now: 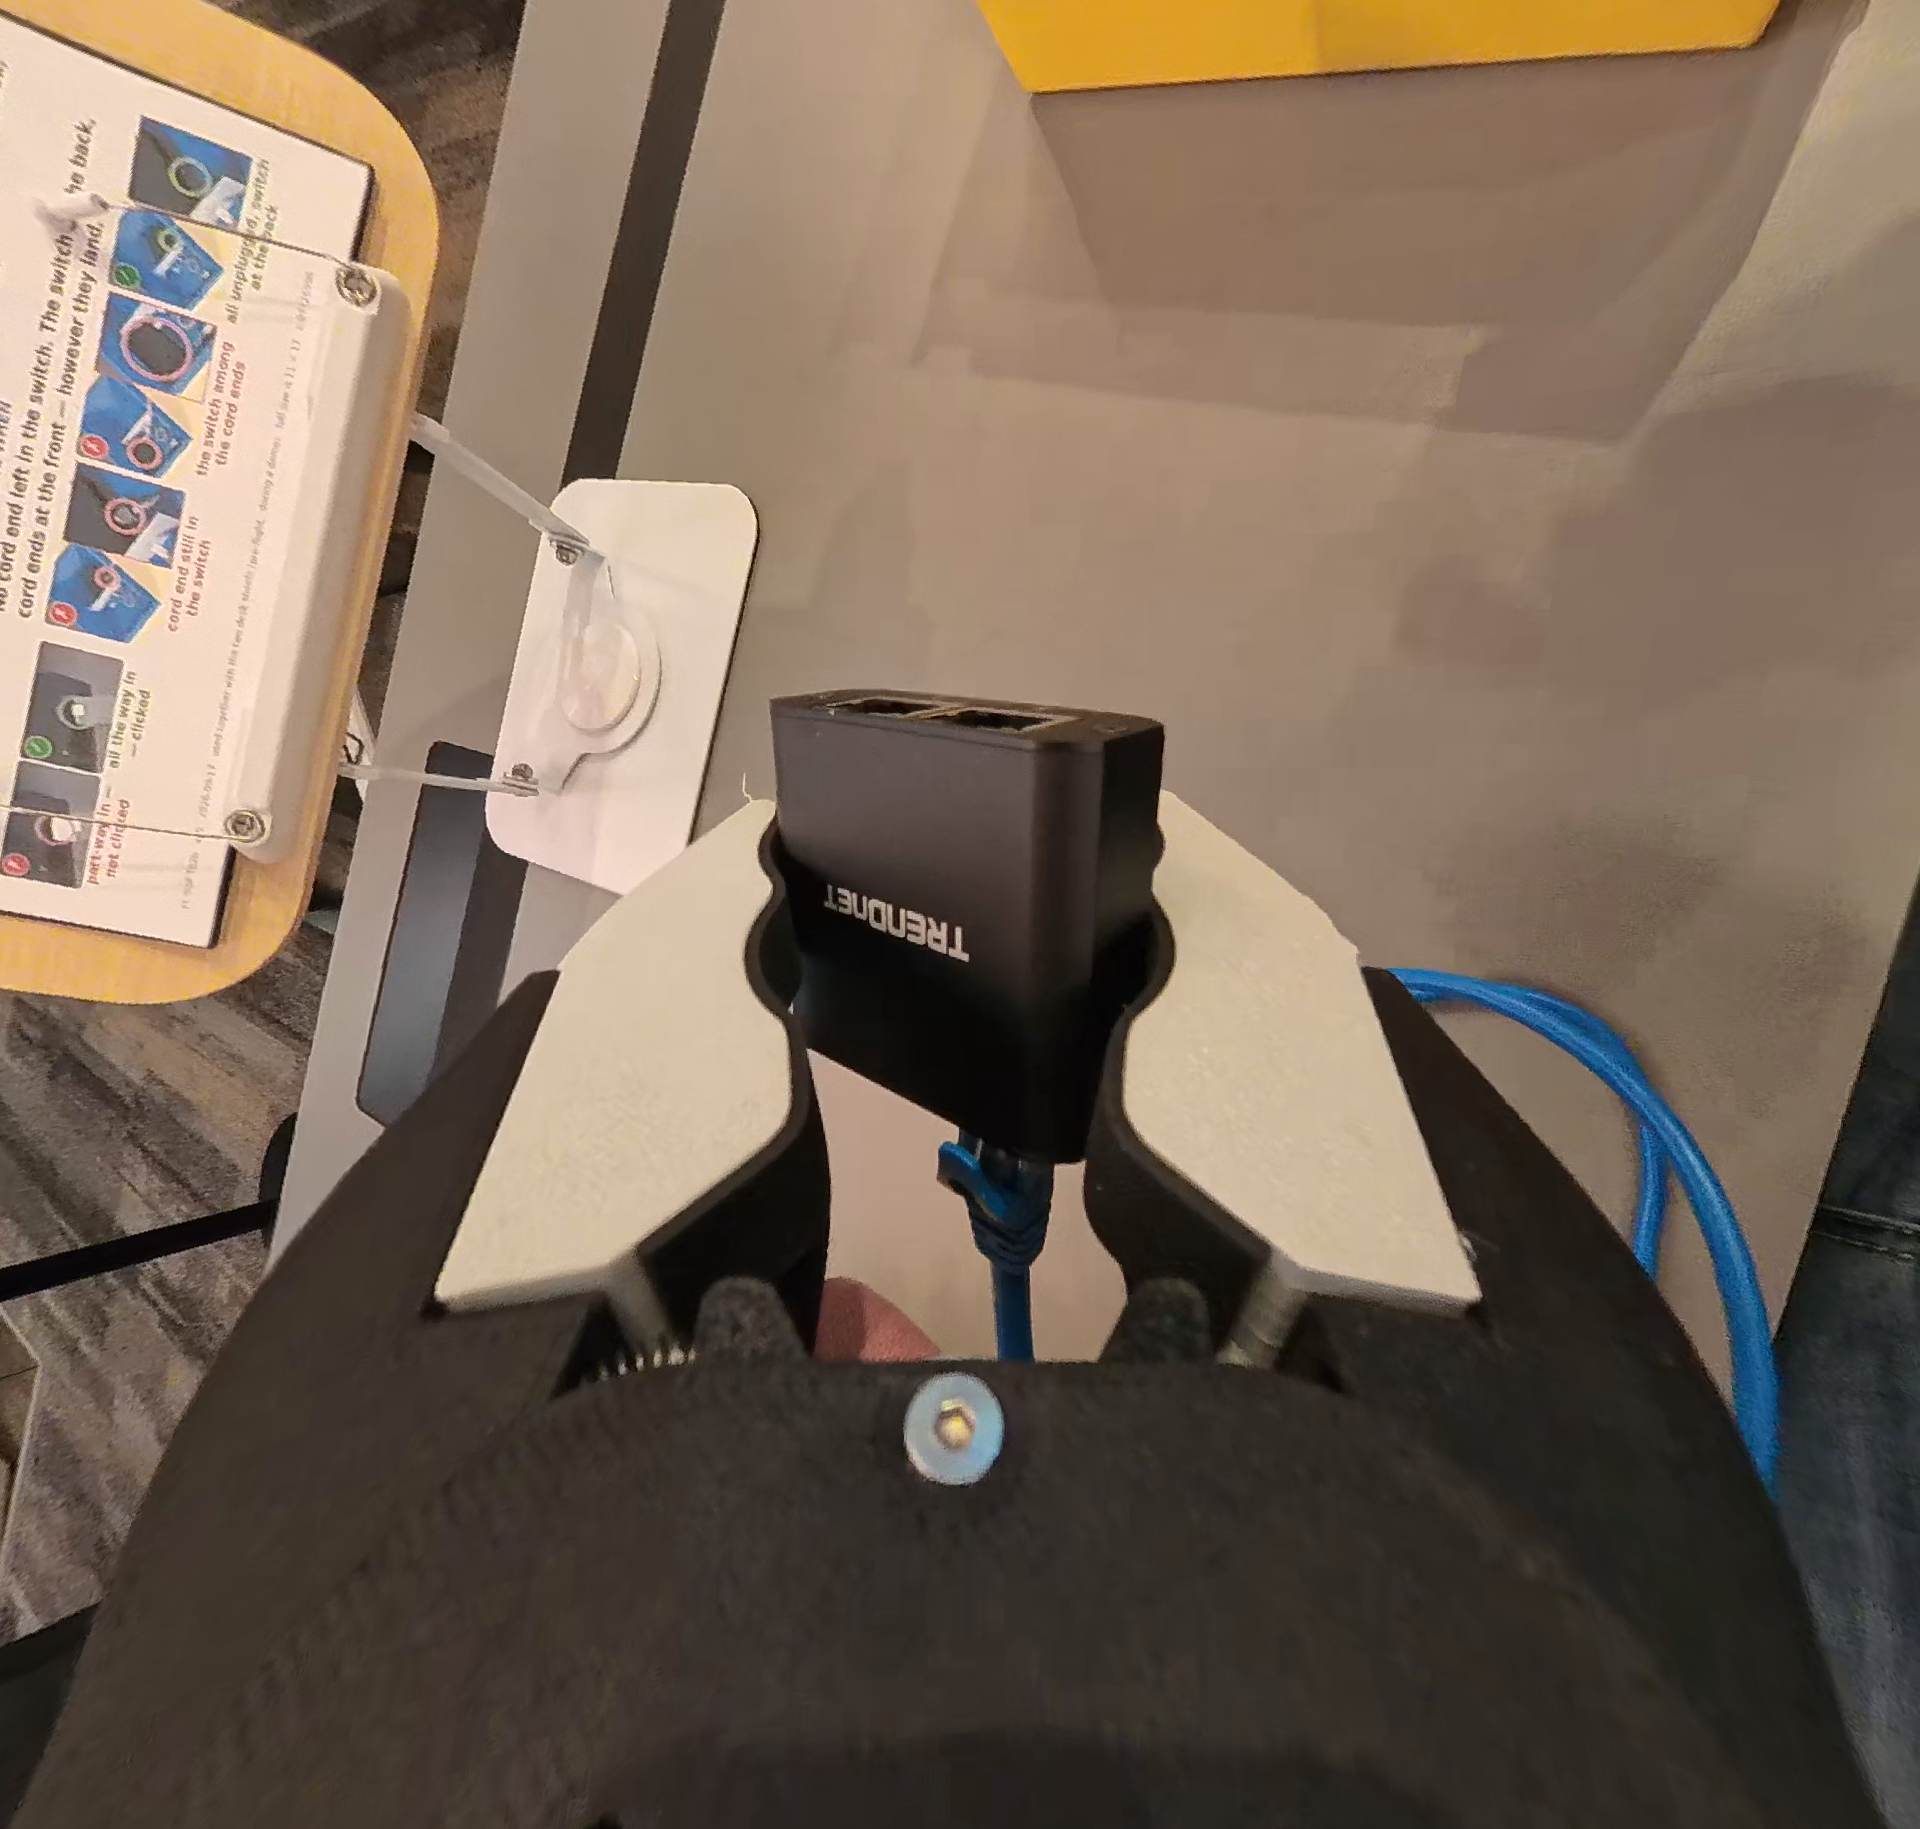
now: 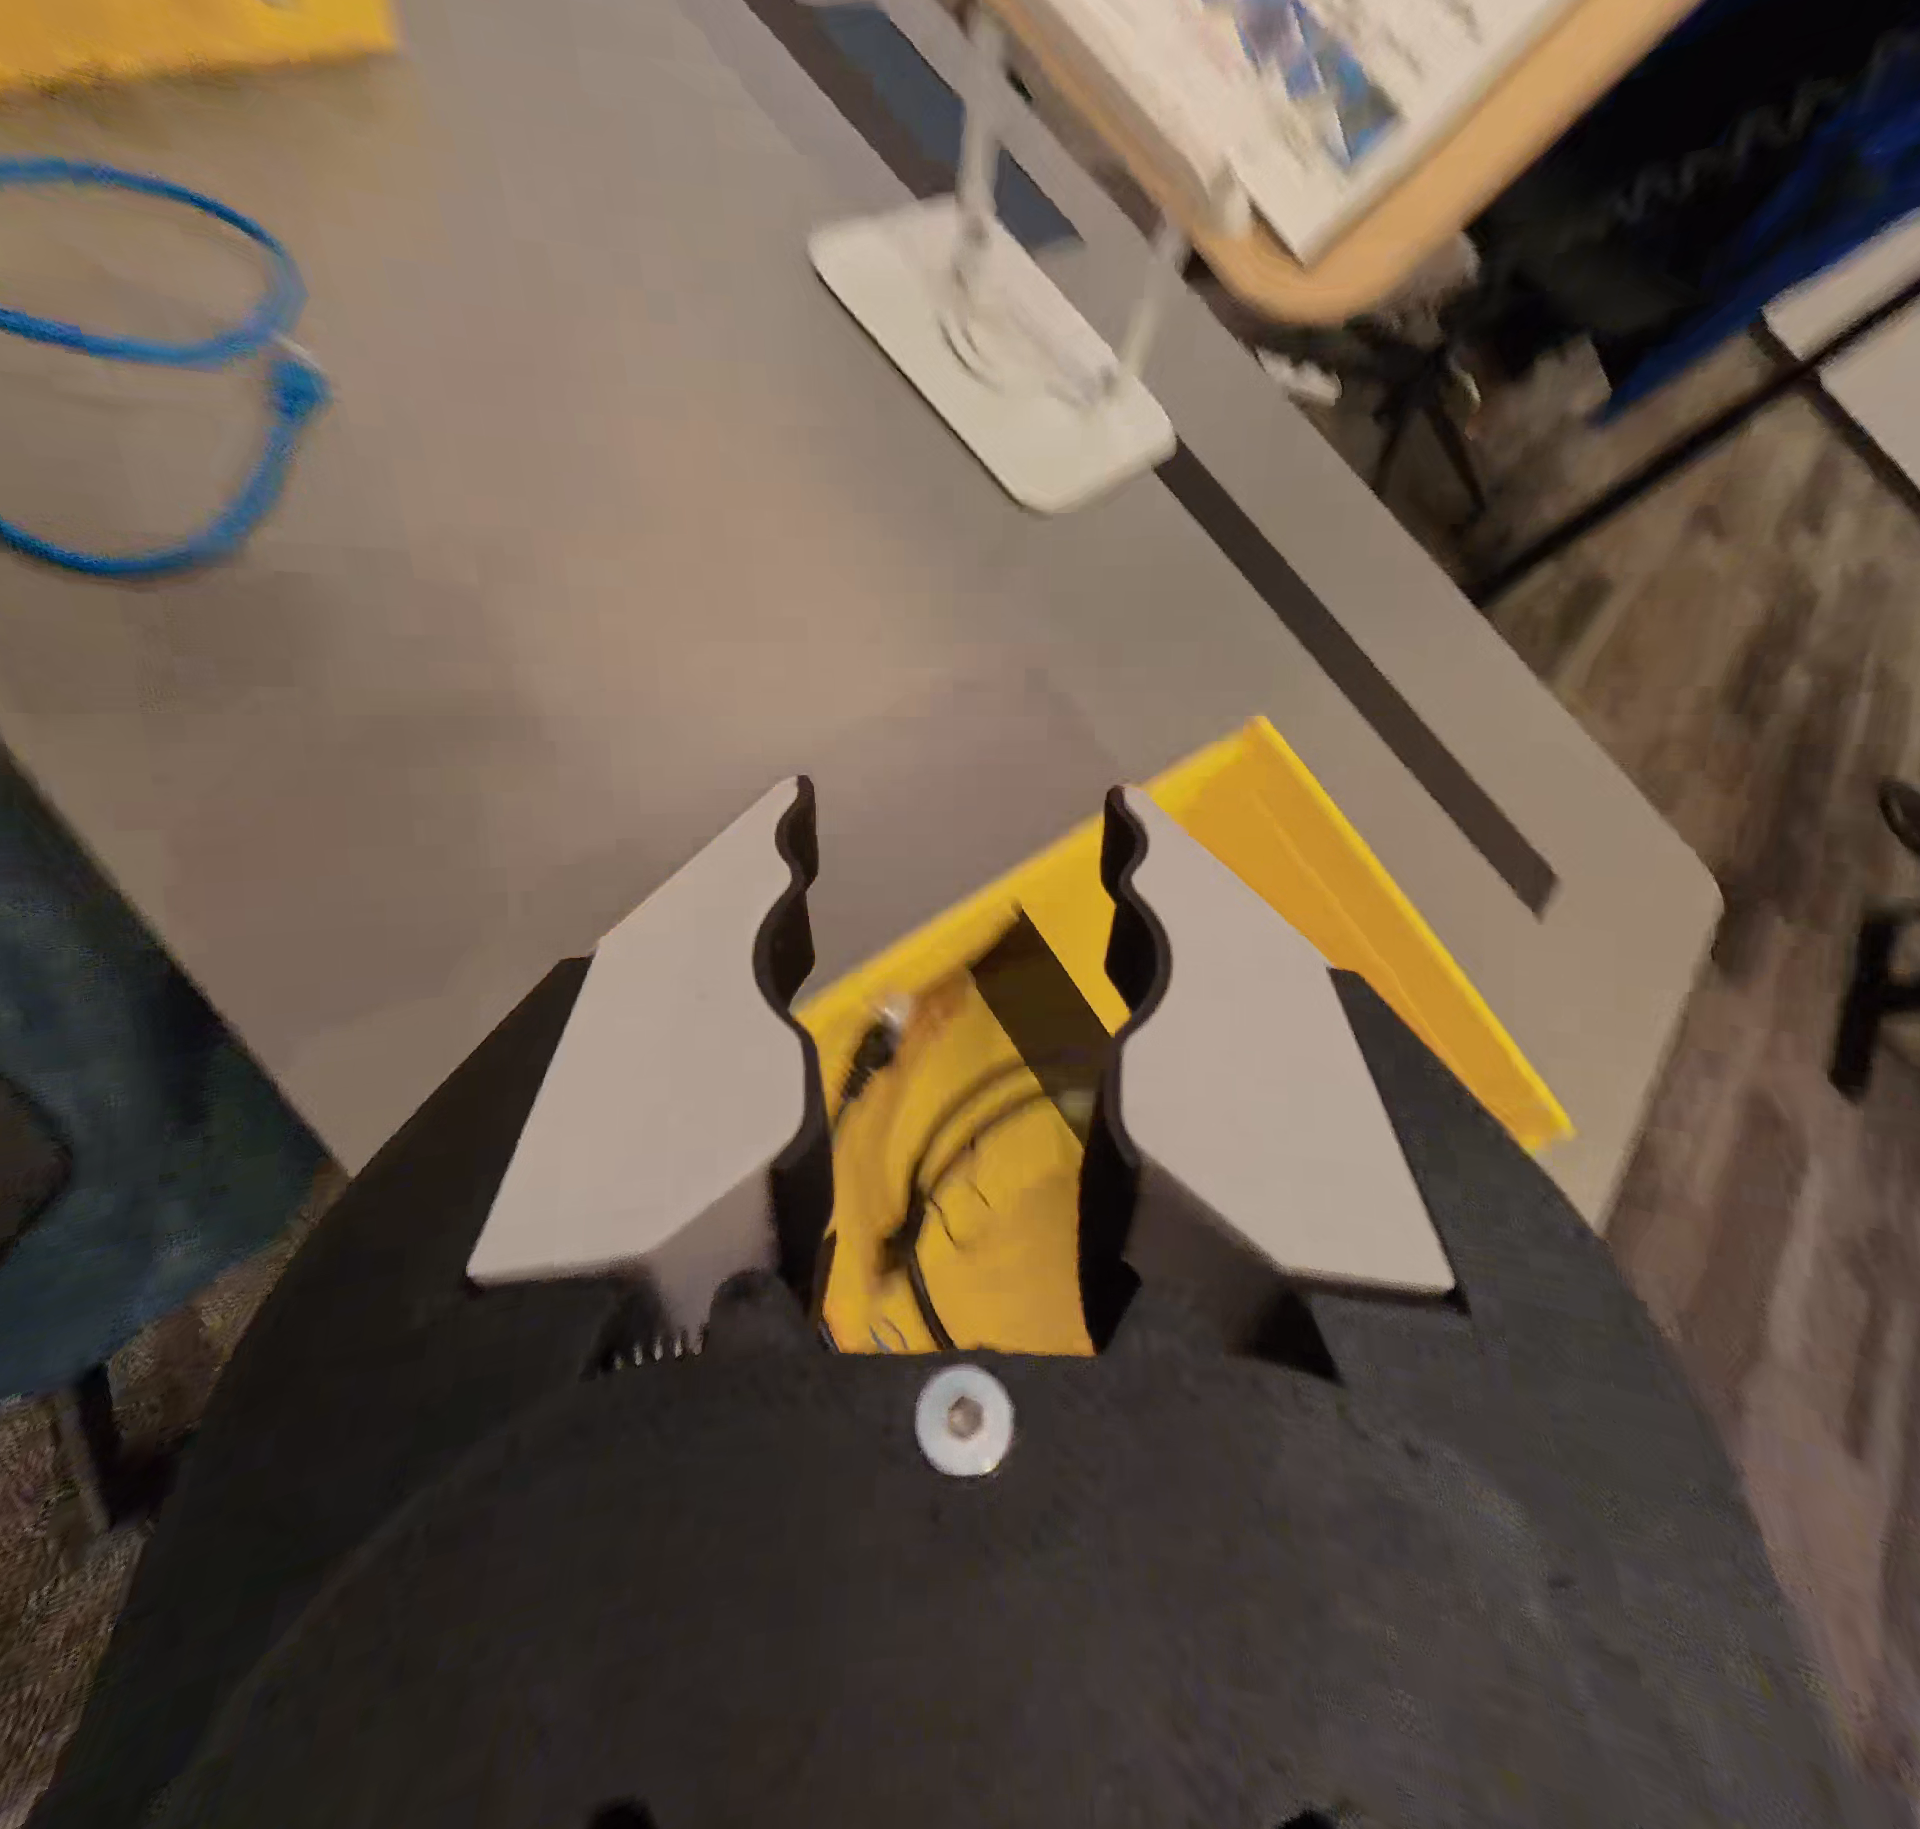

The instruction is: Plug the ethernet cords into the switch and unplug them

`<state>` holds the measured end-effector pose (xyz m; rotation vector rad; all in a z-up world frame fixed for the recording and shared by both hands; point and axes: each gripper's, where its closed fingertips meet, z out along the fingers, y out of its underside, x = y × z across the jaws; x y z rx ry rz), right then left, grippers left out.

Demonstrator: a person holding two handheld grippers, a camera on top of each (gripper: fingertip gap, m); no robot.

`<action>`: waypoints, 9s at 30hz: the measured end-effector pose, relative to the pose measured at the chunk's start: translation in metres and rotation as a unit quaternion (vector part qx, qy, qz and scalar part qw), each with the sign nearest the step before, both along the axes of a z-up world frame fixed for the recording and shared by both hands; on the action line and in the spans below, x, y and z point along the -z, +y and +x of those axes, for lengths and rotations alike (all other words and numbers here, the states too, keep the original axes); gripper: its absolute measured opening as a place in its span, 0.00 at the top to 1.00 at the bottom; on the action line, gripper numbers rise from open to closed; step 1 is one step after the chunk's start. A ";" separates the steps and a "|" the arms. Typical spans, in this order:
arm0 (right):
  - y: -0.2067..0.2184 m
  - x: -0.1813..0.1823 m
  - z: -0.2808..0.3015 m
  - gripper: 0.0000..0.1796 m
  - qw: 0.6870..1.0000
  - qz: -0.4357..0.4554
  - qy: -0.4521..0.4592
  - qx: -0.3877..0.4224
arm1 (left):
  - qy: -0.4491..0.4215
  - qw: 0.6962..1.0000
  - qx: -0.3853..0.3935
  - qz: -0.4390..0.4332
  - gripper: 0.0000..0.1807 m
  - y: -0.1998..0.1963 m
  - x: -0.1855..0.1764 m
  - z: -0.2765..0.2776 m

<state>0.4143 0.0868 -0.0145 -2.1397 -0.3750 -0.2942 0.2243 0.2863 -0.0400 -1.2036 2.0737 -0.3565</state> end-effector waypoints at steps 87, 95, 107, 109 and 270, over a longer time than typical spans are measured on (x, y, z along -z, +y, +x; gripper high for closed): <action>0.138 -0.014 -0.161 0.89 0.864 0.172 0.423 -0.210 | -0.225 0.964 -0.049 0.135 0.55 -0.062 -0.004 0.010; 0.133 -0.008 -0.178 0.89 0.845 0.179 0.456 -0.214 | -0.270 0.950 -0.043 0.150 0.59 -0.052 -0.016 0.022; 0.117 0.034 -0.210 0.88 0.882 -0.007 0.378 -0.281 | -0.090 0.938 0.196 0.272 0.66 -0.063 0.003 0.011; 0.116 0.043 -0.214 0.88 0.891 -0.031 0.352 -0.286 | -0.058 0.930 0.213 0.292 0.66 -0.062 0.005 0.010; 0.120 -0.021 -0.178 0.89 0.901 0.227 -0.292 -0.226 | -0.273 0.871 0.059 -0.404 0.60 -0.099 -0.054 0.000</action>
